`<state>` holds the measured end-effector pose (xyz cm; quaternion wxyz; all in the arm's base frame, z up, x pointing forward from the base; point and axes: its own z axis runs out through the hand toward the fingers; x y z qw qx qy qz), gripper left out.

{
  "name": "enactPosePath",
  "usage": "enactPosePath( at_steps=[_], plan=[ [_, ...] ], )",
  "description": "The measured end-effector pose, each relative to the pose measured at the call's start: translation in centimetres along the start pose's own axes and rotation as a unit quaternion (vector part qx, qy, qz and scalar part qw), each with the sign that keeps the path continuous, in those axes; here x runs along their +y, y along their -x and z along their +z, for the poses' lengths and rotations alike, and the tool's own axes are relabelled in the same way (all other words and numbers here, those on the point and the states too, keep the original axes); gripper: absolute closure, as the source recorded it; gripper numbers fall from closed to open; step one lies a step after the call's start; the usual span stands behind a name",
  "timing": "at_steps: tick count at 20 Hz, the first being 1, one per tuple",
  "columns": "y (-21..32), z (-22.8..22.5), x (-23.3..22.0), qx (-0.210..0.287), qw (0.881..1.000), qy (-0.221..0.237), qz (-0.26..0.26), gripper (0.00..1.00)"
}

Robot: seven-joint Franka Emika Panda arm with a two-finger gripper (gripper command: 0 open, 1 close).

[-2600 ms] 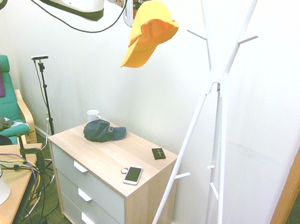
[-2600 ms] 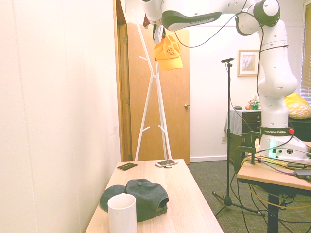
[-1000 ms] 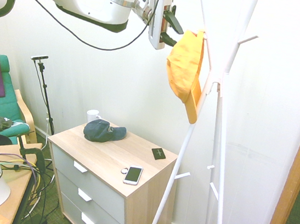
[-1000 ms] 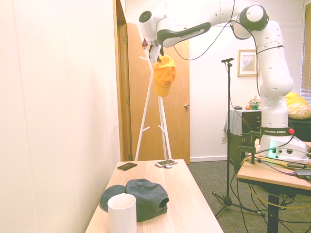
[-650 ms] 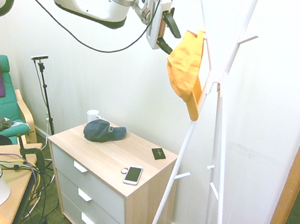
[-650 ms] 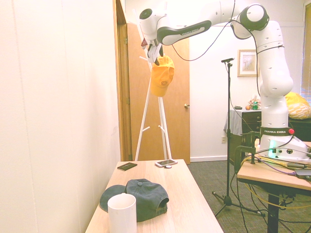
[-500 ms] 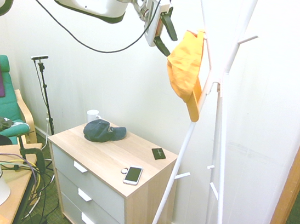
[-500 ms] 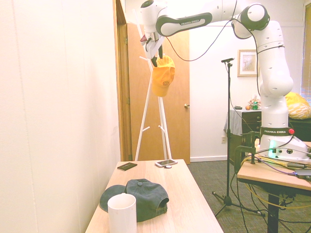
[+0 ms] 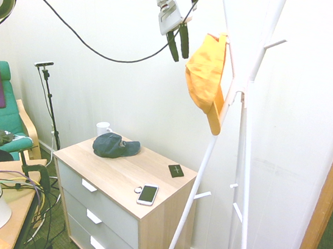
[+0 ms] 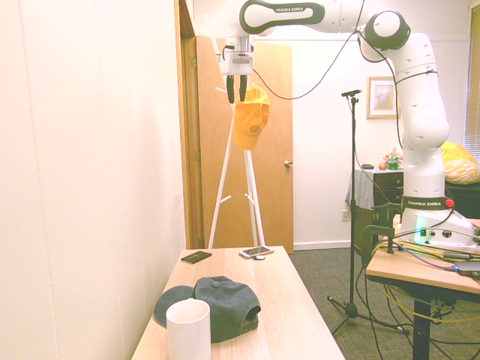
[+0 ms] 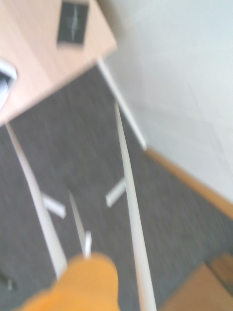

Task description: Hang the cap

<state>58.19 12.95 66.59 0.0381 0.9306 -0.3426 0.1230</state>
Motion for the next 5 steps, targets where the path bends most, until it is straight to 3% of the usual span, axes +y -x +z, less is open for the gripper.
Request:
enactPosePath(
  at_steps=[2,5],
  plan=[
    [0.32,-0.05,-0.32,-0.035,0.999,-0.030,-0.004,0.00],
    [0.01,0.12,-0.43,-0.042,0.998,-0.043,0.000,0.00]
  ],
)
